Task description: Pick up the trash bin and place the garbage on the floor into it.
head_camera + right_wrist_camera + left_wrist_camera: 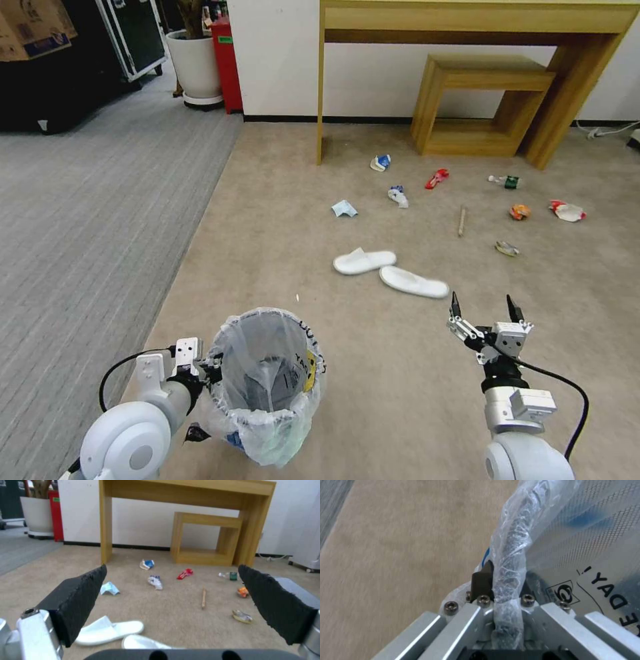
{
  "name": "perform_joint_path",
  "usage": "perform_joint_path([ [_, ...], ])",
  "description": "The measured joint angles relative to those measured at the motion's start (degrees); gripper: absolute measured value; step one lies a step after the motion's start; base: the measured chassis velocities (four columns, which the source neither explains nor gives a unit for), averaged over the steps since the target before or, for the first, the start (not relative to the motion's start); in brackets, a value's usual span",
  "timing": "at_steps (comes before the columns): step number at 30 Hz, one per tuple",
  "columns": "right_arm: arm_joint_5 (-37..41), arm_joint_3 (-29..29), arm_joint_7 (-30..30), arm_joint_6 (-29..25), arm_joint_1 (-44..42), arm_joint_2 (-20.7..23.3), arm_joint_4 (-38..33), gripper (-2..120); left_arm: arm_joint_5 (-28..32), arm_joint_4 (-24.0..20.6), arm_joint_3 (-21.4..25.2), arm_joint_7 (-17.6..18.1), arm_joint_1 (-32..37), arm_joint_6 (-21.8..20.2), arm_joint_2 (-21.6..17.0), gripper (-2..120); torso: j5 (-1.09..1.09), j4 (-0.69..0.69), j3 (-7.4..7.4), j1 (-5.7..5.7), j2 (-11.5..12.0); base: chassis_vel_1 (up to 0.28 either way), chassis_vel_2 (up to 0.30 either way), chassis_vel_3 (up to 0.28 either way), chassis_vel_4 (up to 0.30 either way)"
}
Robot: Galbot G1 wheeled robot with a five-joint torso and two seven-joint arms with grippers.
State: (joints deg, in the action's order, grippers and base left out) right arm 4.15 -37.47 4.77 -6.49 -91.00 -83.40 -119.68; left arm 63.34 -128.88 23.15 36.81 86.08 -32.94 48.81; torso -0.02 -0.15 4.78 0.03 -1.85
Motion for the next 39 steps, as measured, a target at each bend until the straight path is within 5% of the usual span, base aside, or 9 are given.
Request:
perform_joint_path([
  [39,2.49,0.86,1.81,1.46,0.70,0.31,0.88,100,-0.15,0.93,-0.16,-0.20,-0.28,0.54,-0.28,0,0.01,0.02,-0.01,0.00,-0.01,-0.170,0.173,0.168,-0.169],
])
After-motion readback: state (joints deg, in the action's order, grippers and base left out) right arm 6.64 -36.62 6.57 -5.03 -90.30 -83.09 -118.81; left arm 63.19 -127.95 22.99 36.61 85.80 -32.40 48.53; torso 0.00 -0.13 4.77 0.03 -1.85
